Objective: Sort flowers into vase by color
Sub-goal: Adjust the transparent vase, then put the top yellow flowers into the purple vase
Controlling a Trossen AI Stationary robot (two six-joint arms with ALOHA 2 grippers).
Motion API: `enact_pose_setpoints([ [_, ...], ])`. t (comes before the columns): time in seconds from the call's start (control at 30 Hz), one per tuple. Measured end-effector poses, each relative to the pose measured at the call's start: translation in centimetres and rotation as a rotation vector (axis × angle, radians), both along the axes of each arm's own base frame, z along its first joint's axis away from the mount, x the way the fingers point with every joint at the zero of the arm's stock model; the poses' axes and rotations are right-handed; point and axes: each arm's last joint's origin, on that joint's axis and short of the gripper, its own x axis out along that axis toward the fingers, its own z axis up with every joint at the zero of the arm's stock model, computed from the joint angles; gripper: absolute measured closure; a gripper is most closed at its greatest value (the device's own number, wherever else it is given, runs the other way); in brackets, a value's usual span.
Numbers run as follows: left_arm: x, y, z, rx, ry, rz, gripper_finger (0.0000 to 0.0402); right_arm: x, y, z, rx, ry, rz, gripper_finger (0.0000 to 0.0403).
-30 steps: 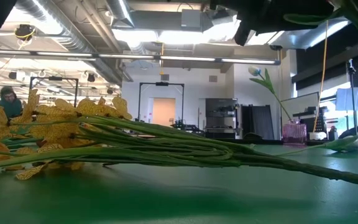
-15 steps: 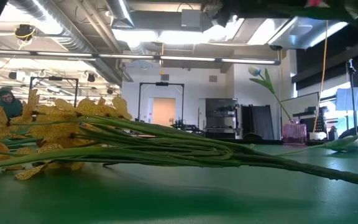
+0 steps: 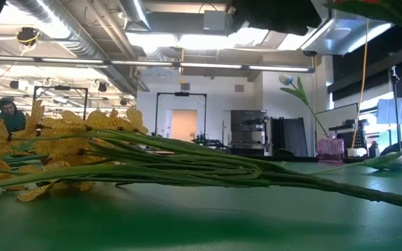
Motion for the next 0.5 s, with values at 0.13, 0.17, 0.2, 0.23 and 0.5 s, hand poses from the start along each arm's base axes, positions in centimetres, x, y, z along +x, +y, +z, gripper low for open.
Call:
enact_pose_setpoints([
  [0.13, -0.8, 0.0, 1.2, 0.010, 0.000, 0.014, 0.0274, -1.3, 0.3, 1.4, -0.025, -0.029, -0.035, 0.0070],
  [0.17, -0.9, 0.1, 1.5, 0.013, -0.005, 0.020, 0.0274, -1.7, 0.4, 1.8, -0.029, -0.039, -0.041, 0.0070],
  [0.2, -1.1, 0.1, 1.7, 0.019, -0.004, 0.026, 0.0274, -2.0, 0.5, 2.2, -0.036, -0.052, -0.047, 0.0070],
  [0.23, -1.4, 0.1, 2.0, 0.026, 0.004, 0.028, 0.0274, -2.4, 0.6, 2.5, -0.047, -0.072, -0.052, 0.0070],
  [0.5, -3.3, -0.1, 4.1, 0.050, 0.031, 0.034, 0.0274, -4.4, 1.0, 5.5, -0.179, -0.413, 0.018, 0.0070],
])
